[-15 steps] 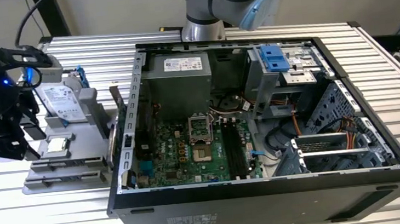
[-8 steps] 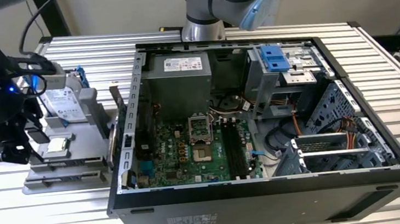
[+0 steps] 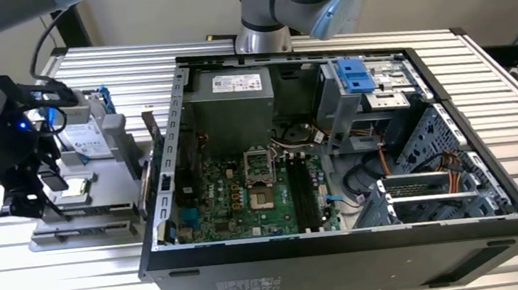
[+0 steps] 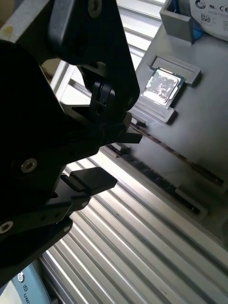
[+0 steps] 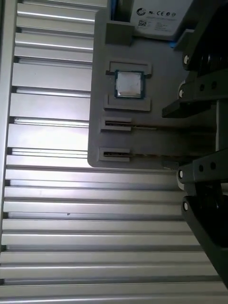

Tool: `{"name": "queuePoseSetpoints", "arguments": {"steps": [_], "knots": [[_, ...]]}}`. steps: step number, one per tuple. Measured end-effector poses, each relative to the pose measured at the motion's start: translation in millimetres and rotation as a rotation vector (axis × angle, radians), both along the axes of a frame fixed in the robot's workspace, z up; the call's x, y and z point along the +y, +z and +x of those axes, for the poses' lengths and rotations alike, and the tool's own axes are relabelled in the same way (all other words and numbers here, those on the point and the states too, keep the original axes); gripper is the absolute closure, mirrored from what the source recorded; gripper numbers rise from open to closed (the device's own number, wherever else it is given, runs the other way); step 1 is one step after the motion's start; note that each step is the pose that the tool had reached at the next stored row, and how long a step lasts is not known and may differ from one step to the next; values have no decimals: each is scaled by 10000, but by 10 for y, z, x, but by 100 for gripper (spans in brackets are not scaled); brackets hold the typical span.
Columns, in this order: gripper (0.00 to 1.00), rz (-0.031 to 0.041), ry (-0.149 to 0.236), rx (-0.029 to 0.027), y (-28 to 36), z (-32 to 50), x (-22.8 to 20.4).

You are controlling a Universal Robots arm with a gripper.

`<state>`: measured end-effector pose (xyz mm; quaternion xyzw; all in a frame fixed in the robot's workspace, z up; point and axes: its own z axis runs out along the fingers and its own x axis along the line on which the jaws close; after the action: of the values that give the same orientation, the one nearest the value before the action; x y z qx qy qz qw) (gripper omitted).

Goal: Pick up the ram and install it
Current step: 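Pick up the ram and move it above insertion slot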

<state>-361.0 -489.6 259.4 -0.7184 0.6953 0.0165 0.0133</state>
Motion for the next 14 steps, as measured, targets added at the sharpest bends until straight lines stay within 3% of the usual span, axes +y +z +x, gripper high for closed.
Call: {"name": "queuePoseSetpoints", "arguments": {"steps": [7,14], "knots": [[100,1,0,-1,-112,0,-35],[100,0,0,0,-241,0,-38]]}}
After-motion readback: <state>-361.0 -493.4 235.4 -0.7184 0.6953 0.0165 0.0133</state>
